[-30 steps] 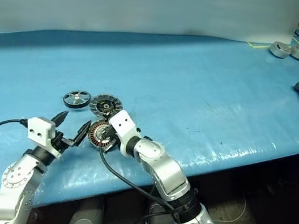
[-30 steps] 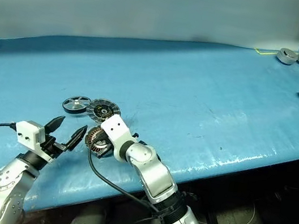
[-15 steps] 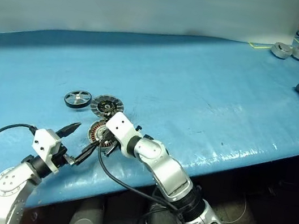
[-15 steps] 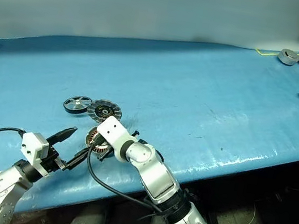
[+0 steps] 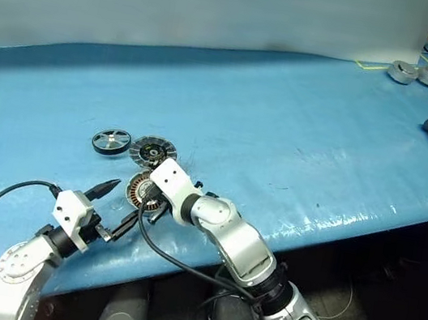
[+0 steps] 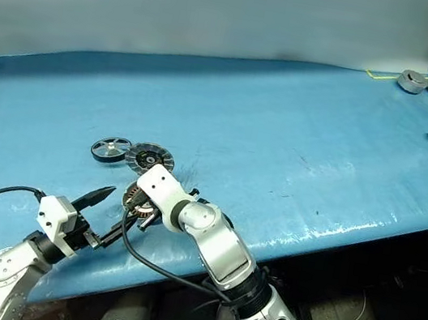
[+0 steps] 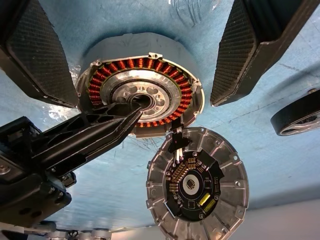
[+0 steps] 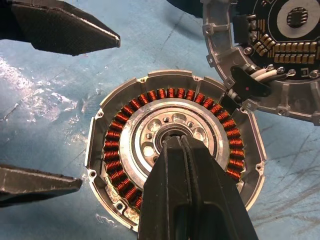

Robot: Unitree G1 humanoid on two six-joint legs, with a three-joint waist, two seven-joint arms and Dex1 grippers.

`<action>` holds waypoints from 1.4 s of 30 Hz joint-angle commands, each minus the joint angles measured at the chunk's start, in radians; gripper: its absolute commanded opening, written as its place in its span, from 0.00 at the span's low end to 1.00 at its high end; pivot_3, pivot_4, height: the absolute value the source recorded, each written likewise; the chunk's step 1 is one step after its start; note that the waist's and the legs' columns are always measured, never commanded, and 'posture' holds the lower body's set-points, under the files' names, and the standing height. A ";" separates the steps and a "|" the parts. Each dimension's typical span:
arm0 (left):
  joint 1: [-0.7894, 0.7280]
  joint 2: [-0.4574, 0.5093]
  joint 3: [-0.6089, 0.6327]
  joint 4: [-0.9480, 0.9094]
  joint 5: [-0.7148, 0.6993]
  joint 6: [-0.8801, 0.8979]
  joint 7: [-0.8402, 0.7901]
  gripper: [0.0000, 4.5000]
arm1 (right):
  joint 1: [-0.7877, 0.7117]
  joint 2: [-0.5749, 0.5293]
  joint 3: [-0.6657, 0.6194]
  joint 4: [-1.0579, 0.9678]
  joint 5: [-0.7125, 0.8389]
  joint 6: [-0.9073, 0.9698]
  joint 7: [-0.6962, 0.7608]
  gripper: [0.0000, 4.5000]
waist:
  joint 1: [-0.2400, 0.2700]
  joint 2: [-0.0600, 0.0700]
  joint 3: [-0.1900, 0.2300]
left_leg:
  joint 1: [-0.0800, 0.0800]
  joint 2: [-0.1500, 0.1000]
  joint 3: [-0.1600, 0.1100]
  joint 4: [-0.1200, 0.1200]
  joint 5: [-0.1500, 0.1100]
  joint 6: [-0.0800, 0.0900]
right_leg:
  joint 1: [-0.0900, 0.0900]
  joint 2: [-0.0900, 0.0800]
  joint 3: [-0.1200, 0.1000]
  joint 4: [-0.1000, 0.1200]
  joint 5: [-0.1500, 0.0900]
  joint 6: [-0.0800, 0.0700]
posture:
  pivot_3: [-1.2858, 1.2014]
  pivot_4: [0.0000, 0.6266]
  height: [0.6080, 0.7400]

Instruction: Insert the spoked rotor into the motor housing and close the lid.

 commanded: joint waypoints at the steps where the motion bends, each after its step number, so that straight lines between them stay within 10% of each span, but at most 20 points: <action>1: 0.012 0.003 -0.007 0.001 0.011 -0.036 -0.010 1.00 | 0.020 -0.009 -0.007 0.045 0.011 0.089 -0.007 0.01 | 0.000 0.001 0.000 | 0.000 0.000 0.000 0.000 0.000 0.000 | 0.000 0.000 0.000 0.000 0.000 0.000 | 0.52 0.24 1.00; 15: 0.002 -0.022 0.048 0.008 -0.029 -0.049 0.037 1.00 | 0.053 0.006 -0.096 -0.084 0.137 -0.077 0.062 0.01 | -0.001 0.001 -0.001 | -0.001 0.000 0.000 -0.001 0.000 0.000 | -0.001 0.000 0.000 0.000 0.000 0.000 | 0.52 0.24 1.00; 23: -0.055 0.031 0.197 -0.103 -0.098 0.313 0.269 1.00 | 0.135 -0.101 -0.174 -0.234 0.200 -0.124 0.103 0.01 | -0.002 0.000 0.000 | -0.001 0.000 -0.001 -0.001 0.000 0.000 | -0.001 0.000 -0.001 0.000 0.000 0.000 | 0.52 0.24 1.00; 32: -0.313 0.077 0.240 -0.062 -0.198 0.431 0.268 1.00 | 0.285 -0.209 -0.169 -0.233 0.186 -0.388 0.154 0.01 | 0.002 -0.002 0.001 | -0.001 0.000 -0.001 0.000 0.000 0.000 | 0.000 0.000 -0.001 0.000 0.000 0.001 | 0.52 0.24 1.00; 42: -0.646 0.294 0.093 0.272 0.015 0.428 0.144 1.00 | 0.324 -0.200 -0.176 -0.221 0.190 -0.418 0.114 0.01 | 0.002 -0.003 0.001 | -0.001 0.000 -0.002 0.000 0.000 0.000 | 0.000 0.002 -0.001 0.000 0.001 0.001 | 0.52 0.24 1.00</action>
